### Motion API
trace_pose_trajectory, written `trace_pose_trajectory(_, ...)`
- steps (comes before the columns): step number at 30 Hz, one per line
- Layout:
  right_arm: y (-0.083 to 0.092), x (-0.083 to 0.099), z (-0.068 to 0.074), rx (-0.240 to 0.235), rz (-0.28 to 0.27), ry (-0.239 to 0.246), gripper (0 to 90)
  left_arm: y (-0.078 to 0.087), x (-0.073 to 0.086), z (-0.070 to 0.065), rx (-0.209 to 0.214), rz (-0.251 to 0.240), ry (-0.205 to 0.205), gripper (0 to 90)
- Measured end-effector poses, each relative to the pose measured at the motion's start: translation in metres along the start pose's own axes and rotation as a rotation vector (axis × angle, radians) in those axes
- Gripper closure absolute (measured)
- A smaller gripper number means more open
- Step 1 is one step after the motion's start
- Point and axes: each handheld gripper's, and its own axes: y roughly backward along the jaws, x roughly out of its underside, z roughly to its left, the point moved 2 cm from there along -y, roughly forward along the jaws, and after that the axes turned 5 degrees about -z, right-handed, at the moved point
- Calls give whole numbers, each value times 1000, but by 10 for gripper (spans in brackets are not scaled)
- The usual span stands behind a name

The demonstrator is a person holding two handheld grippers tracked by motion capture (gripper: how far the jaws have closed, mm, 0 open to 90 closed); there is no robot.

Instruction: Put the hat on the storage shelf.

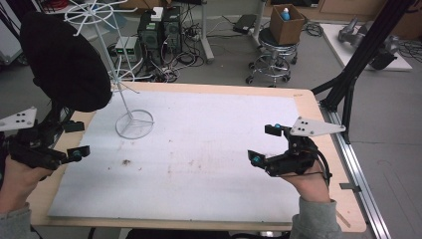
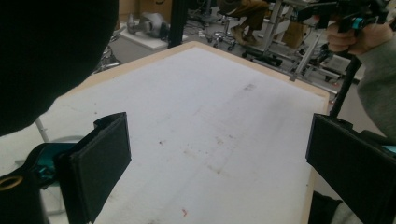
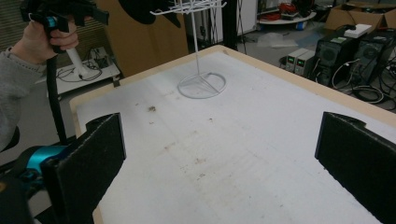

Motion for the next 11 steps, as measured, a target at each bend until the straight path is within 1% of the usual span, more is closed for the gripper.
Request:
trace_pose_trajectory(2,-1,0,0,4,3,0,8,0,1,0,1,0,-2,69)
trace_pose_trajectory(6,-1,0,2,0,7,7,8,3,2,0,2,-32,4,69)
trace_pose_trajectory(11,0,0,2,12,2,7,7,2,2,-1,-6,-28,-6,69)
